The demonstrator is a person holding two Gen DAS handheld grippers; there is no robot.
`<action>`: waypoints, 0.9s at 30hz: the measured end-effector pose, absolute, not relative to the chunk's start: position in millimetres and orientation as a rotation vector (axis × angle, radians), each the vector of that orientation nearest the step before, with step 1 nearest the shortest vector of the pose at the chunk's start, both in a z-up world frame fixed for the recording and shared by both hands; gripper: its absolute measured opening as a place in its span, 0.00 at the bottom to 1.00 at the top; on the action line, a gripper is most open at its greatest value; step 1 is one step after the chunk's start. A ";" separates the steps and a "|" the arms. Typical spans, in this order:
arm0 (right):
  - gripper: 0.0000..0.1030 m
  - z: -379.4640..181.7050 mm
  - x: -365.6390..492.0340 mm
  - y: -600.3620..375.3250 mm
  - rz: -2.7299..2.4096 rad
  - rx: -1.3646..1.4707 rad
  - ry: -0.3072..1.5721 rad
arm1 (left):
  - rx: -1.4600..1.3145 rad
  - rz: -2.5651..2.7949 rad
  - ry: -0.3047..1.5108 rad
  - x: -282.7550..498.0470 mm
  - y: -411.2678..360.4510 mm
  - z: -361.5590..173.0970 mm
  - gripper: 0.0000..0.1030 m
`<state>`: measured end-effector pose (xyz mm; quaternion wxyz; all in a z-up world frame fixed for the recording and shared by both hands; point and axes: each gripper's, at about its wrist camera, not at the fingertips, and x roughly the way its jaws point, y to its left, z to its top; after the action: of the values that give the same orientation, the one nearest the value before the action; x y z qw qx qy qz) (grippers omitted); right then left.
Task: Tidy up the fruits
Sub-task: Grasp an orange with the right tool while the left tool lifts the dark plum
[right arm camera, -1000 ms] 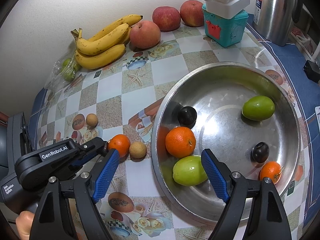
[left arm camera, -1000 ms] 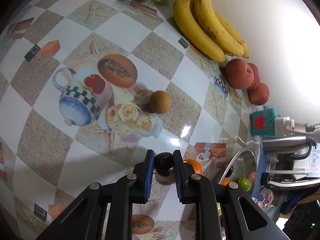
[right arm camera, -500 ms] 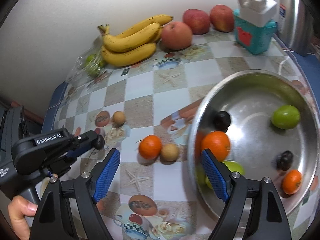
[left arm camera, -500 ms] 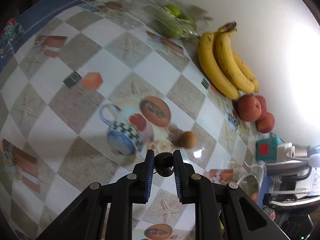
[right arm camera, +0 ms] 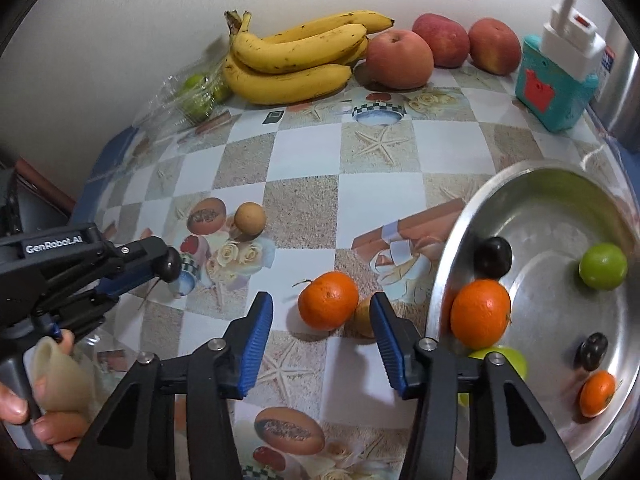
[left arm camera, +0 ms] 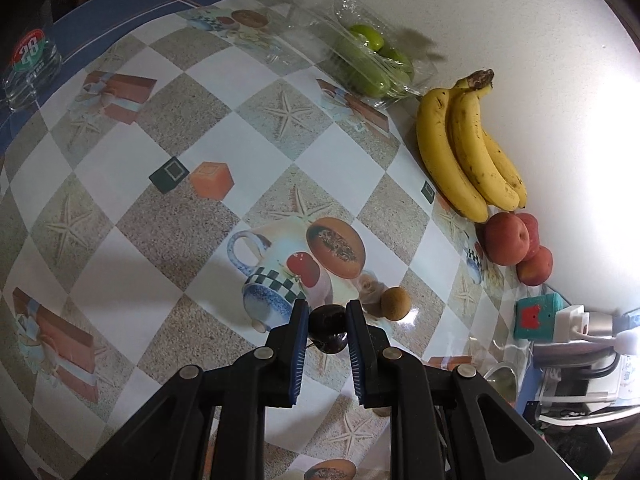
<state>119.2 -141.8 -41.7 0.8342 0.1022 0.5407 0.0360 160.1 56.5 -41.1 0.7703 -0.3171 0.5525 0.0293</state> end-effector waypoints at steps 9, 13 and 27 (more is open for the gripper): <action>0.45 -49.2 131.1 -125.1 0.031 0.076 1.174 | -0.724 0.041 1.203 165.2 62.0 -45.2 0.20; 0.40 -51.7 133.0 -121.1 0.017 0.032 1.184 | -0.729 0.037 1.201 166.2 61.0 -45.1 0.20; 0.36 -45.4 131.0 -121.7 0.068 0.128 1.172 | -0.641 0.088 1.224 167.9 72.8 -51.2 0.21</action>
<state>131.0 -121.7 -45.4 0.8306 0.0606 0.5526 0.0321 167.9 72.8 -51.2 0.7698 -0.2953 0.5644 0.0404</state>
